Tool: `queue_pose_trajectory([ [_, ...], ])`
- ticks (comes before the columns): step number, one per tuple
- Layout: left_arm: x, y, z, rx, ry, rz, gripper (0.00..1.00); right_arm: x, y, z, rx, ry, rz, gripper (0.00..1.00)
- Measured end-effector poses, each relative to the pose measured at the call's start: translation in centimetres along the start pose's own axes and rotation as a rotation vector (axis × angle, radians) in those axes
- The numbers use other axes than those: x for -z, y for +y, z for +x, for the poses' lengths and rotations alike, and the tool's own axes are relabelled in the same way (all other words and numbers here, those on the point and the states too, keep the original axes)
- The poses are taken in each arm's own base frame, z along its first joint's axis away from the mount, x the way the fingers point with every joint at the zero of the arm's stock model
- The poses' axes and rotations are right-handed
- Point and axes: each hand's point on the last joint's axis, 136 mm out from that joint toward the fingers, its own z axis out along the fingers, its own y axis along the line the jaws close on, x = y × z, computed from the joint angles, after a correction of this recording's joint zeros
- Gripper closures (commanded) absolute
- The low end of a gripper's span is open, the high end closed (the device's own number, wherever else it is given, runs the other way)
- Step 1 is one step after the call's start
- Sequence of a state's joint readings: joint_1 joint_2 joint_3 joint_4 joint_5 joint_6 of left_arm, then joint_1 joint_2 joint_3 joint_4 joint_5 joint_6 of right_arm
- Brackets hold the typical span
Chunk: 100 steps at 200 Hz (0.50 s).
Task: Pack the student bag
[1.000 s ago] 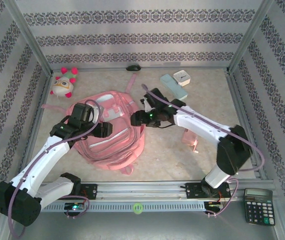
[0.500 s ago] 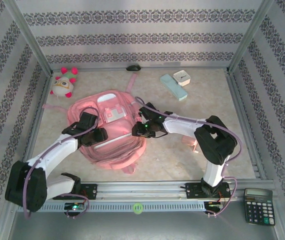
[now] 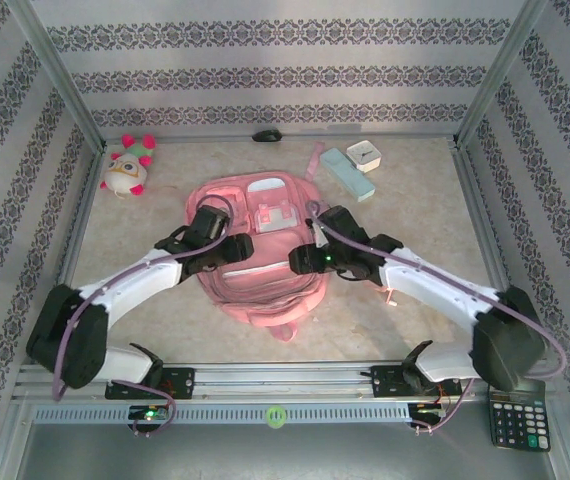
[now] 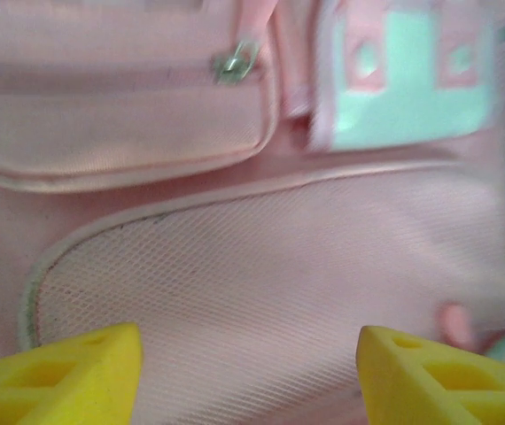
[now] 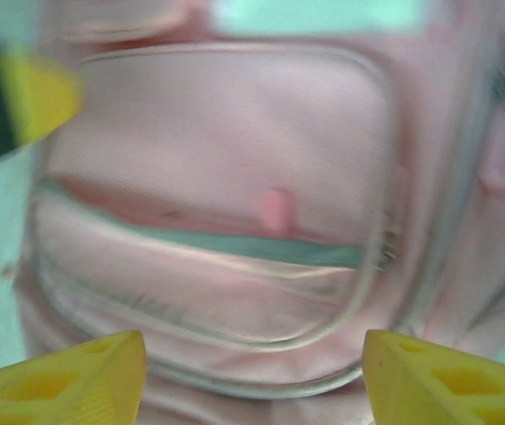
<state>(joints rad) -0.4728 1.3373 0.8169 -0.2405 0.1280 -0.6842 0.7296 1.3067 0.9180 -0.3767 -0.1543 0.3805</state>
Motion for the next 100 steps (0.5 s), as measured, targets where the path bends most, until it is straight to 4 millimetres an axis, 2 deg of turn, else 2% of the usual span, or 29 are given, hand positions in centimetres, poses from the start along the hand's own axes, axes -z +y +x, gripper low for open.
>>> queue_pose_trajectory([
  [12,2.2,-0.6,-1.4,0.011,-0.06,0.031,0.33,1.2,3.0,-0.3,0.217,-0.037,-0.047,0.32],
  [26,4.5,-0.5,-3.0,0.031,-0.126,0.05,0.33,1.6,6.2,0.5,0.47,-0.046,-0.099,0.32],
  [37,5.9,0.1,-3.9,0.052,-0.167,0.049,0.33,1.2,8.2,1.9,0.658,-0.025,-0.138,0.32],
  [49,6.9,1.1,-4.5,0.077,-0.199,0.041,0.33,0.1,9.4,3.7,0.802,0.022,-0.166,0.32],
  [72,7.2,3.4,-4.1,0.125,-0.199,0.003,0.32,-3.2,8.9,6.1,0.947,0.129,-0.167,0.31],
  [100,6.1,5.5,-2.0,0.173,-0.14,-0.024,0.33,-7.3,7.1,8.2,1.04,0.229,-0.139,0.36],
])
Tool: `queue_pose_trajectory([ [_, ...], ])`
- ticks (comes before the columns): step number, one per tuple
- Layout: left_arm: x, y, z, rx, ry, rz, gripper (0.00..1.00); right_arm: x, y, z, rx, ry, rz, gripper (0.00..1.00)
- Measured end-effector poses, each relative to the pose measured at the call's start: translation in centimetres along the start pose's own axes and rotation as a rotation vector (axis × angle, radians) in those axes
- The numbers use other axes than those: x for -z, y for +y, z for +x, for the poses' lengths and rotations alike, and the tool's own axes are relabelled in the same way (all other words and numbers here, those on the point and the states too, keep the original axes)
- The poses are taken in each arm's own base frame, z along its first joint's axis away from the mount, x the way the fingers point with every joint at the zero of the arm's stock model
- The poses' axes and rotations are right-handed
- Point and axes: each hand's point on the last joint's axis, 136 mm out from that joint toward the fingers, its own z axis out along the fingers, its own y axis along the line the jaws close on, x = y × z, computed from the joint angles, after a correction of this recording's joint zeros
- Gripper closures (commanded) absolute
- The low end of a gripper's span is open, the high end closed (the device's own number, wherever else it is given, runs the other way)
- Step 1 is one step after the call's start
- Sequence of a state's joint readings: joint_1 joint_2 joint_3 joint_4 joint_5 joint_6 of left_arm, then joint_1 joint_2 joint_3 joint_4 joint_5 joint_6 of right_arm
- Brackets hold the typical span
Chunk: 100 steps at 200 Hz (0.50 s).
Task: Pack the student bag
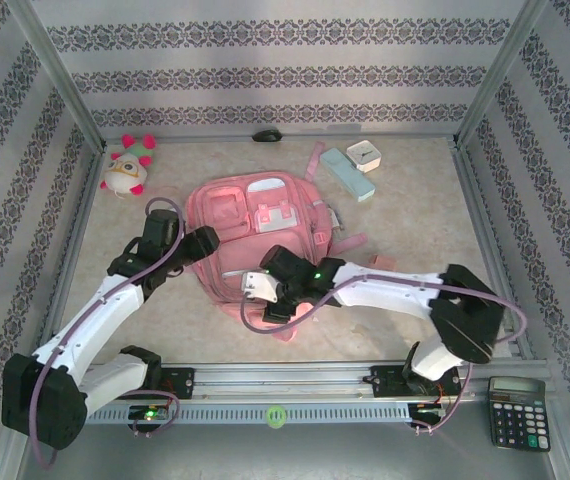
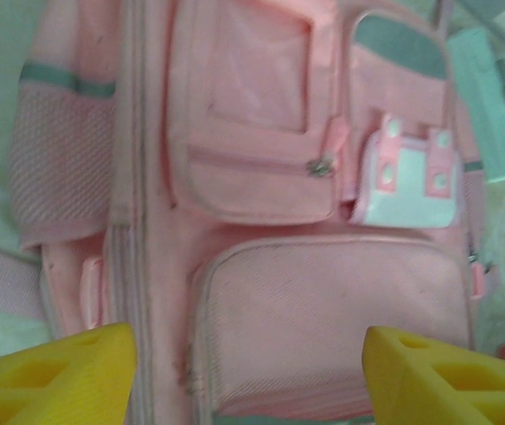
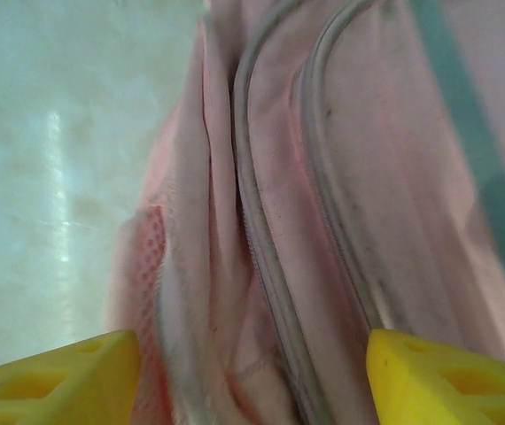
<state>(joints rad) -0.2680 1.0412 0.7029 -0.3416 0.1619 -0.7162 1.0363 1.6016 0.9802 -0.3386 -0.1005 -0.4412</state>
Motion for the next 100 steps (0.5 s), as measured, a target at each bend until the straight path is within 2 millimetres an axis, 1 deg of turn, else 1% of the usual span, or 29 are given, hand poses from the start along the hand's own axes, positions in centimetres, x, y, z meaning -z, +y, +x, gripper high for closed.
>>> queue_pose_trajectory([
  [9,-0.2,0.6,0.5,0.013,0.018,-0.008,0.32,-1.1,0.1,0.6,0.022,0.026,-0.007,0.4],
  [12,-0.3,0.8,0.6,0.017,0.023,-0.009,0.32,-1.3,0.0,0.7,0.025,0.031,-0.007,0.44],
  [28,-0.5,1.5,1.1,0.033,0.041,-0.013,0.32,-1.7,-0.3,0.7,0.067,0.036,0.007,0.72],
  [35,-0.5,1.7,1.2,0.042,0.048,-0.01,0.32,-1.5,-0.5,0.5,0.087,0.028,0.022,0.87],
  [39,-0.5,1.7,1.2,0.046,0.051,-0.009,0.33,-1.4,-0.6,0.4,0.098,0.023,0.028,0.94],
  [45,-0.5,1.9,1.1,0.054,0.053,-0.005,0.33,-1.2,-0.8,0.2,0.116,0.018,0.034,1.0],
  [59,-0.4,2.0,0.9,0.063,0.058,0.008,0.33,-0.2,-1.0,-0.1,0.15,-0.001,0.044,1.0],
  [73,-0.1,1.9,0.7,0.05,0.059,0.029,0.33,2.0,-1.6,-0.6,0.174,-0.041,0.051,1.0],
  [88,0.3,1.5,0.5,0.025,0.054,0.062,0.33,5.4,-2.6,-1.3,0.185,-0.118,0.064,1.0],
  [100,0.8,0.9,0.4,-0.006,0.051,0.097,0.32,8.5,-3.7,-1.7,0.183,-0.188,0.08,1.0],
])
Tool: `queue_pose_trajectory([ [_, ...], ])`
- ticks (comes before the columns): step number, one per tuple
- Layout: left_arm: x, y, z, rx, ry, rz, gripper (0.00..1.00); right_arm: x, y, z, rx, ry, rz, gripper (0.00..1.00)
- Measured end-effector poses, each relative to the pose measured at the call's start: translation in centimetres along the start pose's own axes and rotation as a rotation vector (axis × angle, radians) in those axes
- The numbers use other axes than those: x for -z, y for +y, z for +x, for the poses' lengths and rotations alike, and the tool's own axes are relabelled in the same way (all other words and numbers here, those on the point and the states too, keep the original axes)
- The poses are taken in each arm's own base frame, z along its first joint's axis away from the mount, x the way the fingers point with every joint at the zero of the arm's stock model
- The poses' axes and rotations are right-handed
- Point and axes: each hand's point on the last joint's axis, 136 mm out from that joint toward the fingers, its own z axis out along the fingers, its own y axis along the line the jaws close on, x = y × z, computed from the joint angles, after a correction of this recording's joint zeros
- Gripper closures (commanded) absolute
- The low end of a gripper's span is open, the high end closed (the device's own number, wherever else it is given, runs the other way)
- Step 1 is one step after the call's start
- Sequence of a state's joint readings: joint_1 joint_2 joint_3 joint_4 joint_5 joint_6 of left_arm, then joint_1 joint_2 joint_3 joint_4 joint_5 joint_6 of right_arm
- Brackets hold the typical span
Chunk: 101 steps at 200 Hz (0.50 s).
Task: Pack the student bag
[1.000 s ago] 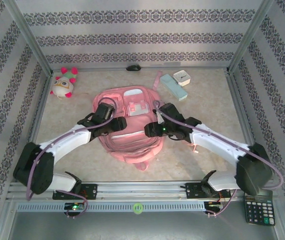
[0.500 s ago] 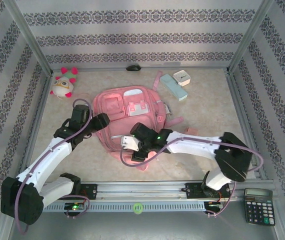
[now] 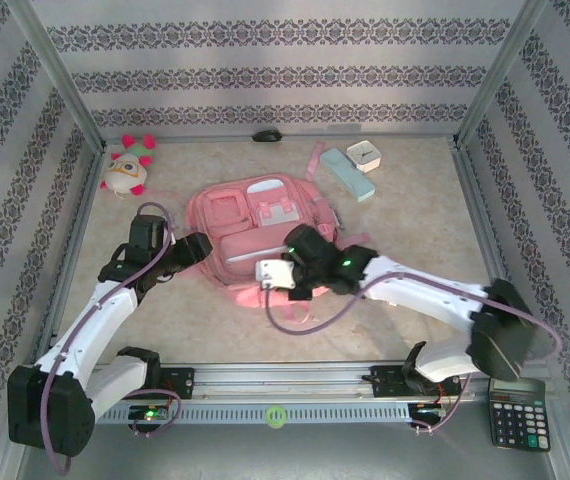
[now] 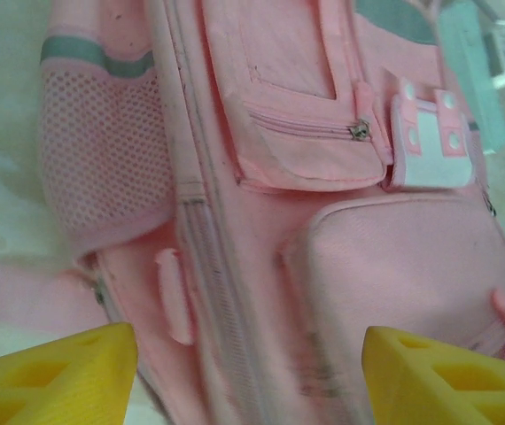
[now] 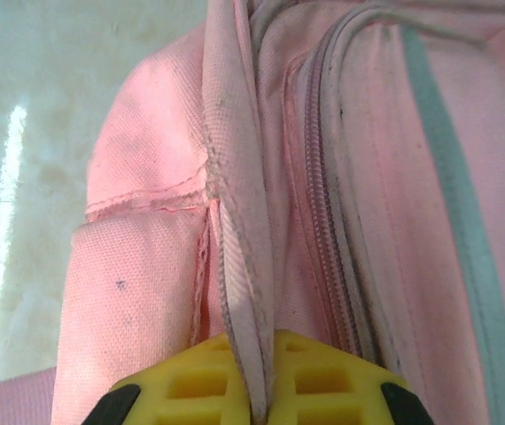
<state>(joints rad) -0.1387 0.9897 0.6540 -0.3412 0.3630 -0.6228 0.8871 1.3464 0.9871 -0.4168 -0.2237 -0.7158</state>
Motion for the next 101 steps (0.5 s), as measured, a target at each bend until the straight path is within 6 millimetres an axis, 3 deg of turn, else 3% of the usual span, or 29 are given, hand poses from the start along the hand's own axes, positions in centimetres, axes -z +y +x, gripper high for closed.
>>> queue_pose_trajectory([
  [18,0.5,-1.4,-0.2,-0.066,-0.014,0.081,0.31,3.5,-1.7,-0.8,-0.007,-0.076,0.019,1.0],
  [35,0.9,-2.8,-0.3,-0.125,-0.037,0.168,0.31,5.5,-3.1,-1.1,-0.03,-0.125,0.012,1.0],
  [61,0.9,-3.8,0.1,-0.171,-0.079,0.281,0.33,7.1,-4.1,-1.0,-0.058,-0.162,-0.021,1.0],
  [101,-0.4,-3.3,1.2,-0.137,-0.117,0.368,0.33,8.2,-5.3,-0.9,-0.086,-0.173,-0.086,1.0],
])
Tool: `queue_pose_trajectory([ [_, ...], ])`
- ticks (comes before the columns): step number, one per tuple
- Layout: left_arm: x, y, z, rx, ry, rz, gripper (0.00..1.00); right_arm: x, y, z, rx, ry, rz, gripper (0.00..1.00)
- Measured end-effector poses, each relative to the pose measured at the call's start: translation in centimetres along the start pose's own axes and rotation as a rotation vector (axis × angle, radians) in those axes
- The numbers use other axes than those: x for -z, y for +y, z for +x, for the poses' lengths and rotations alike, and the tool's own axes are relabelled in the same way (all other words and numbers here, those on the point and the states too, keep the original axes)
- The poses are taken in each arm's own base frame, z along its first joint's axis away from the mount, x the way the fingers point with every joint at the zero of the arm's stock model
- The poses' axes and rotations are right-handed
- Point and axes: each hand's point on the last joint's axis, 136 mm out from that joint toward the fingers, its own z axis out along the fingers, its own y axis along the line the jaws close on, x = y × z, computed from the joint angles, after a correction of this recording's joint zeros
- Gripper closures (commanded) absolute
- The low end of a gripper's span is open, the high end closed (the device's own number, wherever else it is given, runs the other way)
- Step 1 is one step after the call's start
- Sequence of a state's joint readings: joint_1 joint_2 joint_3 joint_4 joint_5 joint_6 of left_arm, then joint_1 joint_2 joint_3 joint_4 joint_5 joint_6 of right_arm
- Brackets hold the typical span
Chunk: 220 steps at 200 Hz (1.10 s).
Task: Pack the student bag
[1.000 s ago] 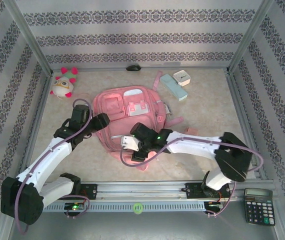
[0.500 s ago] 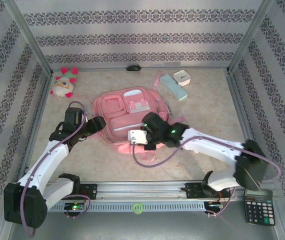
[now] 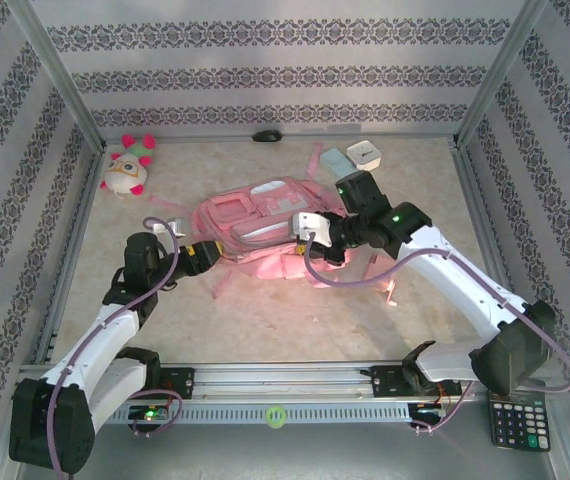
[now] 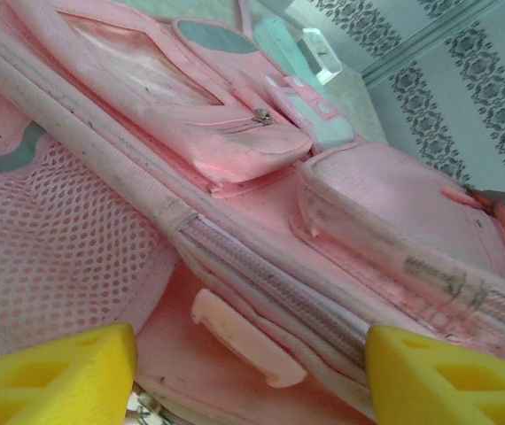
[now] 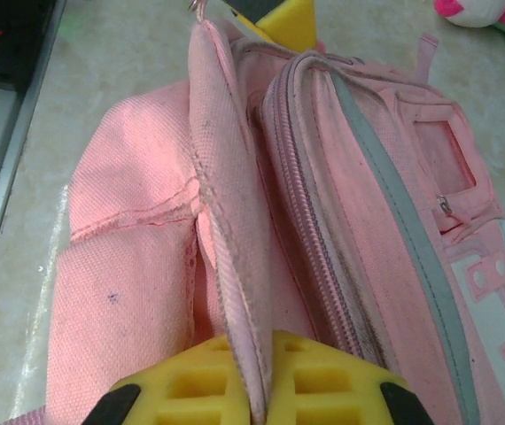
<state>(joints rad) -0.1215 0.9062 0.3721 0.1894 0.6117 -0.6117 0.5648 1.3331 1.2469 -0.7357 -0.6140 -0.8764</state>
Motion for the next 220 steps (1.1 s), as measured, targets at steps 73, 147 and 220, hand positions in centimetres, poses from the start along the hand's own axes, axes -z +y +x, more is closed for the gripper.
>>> queue_pose_trajectory([
  [73,0.7,-0.1,-0.2,0.041,-0.138,0.073,0.28,0.9,-1.4,-0.4,-0.05,-0.01,-0.083,1.0],
  [147,1.9,0.8,0.5,0.064,-0.178,0.041,0.3,2.5,-3.2,-1.0,-0.05,-0.036,-0.068,1.0],
  [220,1.0,2.0,2.7,-0.084,-0.114,0.032,0.37,3.4,-3.7,-1.0,-0.064,-0.046,-0.067,1.0],
])
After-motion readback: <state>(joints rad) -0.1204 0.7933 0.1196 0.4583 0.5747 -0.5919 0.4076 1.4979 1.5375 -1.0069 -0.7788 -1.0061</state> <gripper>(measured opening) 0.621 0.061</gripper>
